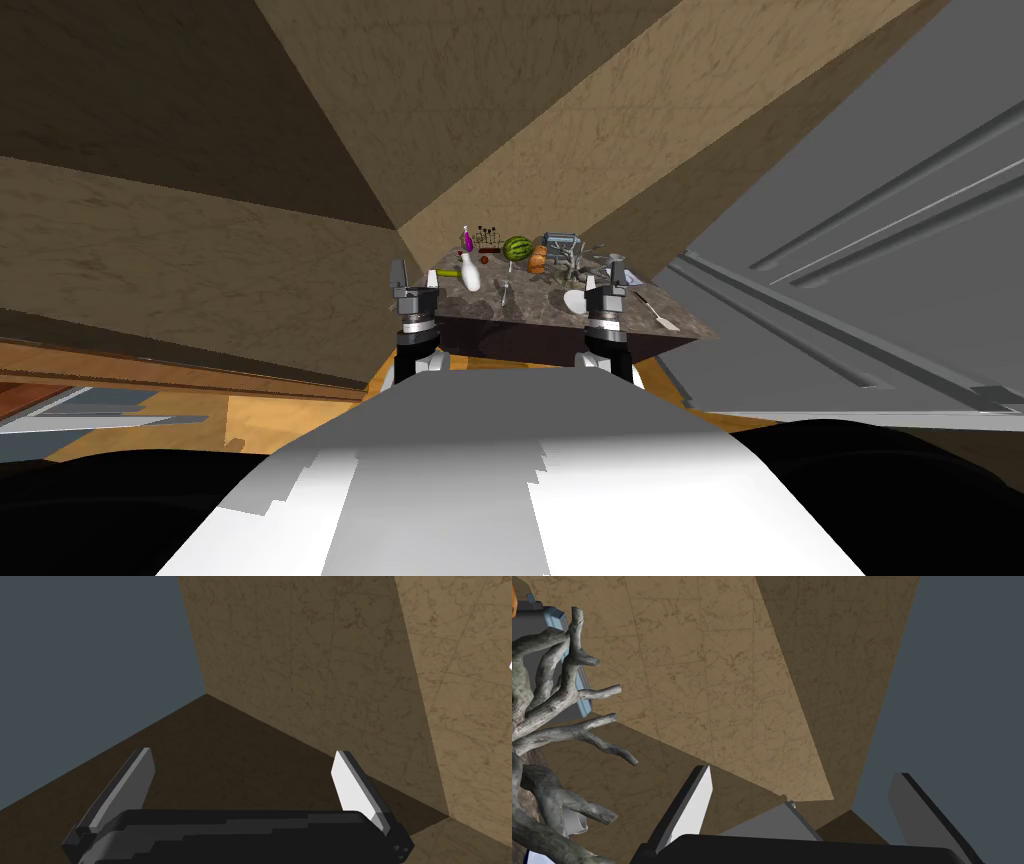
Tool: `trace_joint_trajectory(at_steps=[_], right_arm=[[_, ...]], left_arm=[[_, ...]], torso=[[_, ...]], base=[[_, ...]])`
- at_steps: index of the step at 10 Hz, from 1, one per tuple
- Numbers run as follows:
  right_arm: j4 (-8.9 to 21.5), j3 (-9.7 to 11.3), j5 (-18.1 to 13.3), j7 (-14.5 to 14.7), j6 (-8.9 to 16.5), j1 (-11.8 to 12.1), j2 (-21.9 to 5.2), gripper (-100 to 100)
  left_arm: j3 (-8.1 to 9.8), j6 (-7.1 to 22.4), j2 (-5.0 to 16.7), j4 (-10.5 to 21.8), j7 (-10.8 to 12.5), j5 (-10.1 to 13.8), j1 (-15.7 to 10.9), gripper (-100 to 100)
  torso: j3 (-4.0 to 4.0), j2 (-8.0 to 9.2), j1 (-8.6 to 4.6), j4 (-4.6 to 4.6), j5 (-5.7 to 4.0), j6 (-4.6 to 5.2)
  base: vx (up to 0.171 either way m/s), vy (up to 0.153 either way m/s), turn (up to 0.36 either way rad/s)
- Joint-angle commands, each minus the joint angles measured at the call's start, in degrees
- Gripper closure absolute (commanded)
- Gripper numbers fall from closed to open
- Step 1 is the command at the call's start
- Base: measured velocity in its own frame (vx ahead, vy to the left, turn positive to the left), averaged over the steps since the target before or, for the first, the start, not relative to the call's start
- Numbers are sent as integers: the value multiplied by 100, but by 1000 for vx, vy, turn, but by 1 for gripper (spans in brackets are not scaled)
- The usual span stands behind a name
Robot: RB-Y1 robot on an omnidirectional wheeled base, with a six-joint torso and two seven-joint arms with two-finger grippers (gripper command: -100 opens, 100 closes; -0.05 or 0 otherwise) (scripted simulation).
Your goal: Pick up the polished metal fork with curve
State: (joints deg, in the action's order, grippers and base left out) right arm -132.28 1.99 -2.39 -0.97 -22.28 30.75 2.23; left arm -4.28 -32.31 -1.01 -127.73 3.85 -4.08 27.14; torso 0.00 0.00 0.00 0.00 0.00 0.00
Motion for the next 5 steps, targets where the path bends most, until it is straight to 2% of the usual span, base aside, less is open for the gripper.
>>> trace_joint_trajectory(at_steps=[1, 3, 4, 5], right_arm=[[0, 0, 0, 0, 0, 0, 0, 0], [0, 0, 0, 0, 0, -1, 0, 0], [0, 0, 0, 0, 0, -1, 0, 0], [0, 0, 0, 0, 0, 0, 0, 0]], left_arm=[[18, 4, 232, 26, -23, -61, -18, -100], [64, 11, 590, 86, -79, -207, -62, -100], [64, 11, 651, 86, -79, -207, -62, -100], [96, 15, 878, 128, -119, -308, -92, -100]], torso=[[0, 0, 0, 0, 0, 0], [6, 10, 10, 2, 2, 2], [8, 14, 17, 3, 3, 1], [7, 13, 12, 3, 3, 0]], base=[[-13, 7, -72], [-36, 32, -132], [-31, 24, -41], [-39, 13, -119]])
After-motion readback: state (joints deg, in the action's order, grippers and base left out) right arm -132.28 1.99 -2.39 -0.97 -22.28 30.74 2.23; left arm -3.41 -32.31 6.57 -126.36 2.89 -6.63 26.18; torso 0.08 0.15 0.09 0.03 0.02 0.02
